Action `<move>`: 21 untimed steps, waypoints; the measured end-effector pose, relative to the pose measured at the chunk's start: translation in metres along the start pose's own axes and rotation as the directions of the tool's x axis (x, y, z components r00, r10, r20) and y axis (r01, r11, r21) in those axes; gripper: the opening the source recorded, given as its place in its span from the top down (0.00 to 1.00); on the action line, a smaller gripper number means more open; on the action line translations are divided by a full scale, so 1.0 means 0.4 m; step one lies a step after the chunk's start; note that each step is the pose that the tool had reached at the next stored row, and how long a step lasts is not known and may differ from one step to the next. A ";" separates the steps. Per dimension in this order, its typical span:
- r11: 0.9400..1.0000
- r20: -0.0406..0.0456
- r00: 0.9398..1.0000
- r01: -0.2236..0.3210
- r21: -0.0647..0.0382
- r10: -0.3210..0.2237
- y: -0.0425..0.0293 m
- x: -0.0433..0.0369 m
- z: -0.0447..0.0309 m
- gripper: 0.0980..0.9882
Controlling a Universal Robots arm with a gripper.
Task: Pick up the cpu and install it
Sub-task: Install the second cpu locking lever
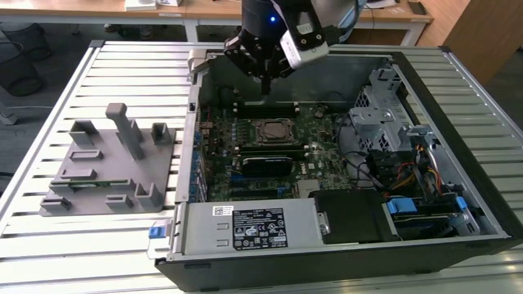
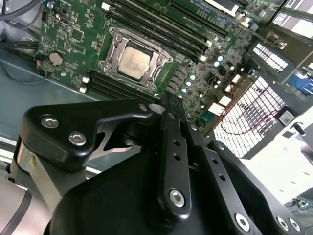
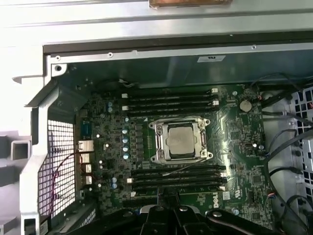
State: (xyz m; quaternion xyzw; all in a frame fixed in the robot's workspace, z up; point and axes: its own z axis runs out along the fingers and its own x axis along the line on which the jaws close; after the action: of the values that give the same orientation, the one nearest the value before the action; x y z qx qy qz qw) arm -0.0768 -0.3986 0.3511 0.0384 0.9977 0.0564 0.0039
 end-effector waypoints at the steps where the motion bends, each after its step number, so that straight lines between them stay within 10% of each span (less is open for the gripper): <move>1: 1.000 0.000 1.000 0.000 -0.001 0.000 0.000 -0.001 0.001 0.99; 15: 1.000 -0.001 1.000 0.000 0.000 0.000 -0.005 -0.017 0.054 0.99; 21: 1.000 0.000 1.000 0.000 0.019 0.000 -0.007 -0.020 0.065 0.99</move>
State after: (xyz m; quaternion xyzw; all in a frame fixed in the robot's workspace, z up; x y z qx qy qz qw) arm -0.0687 -0.3990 0.3248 0.0383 0.9982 0.0469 0.0037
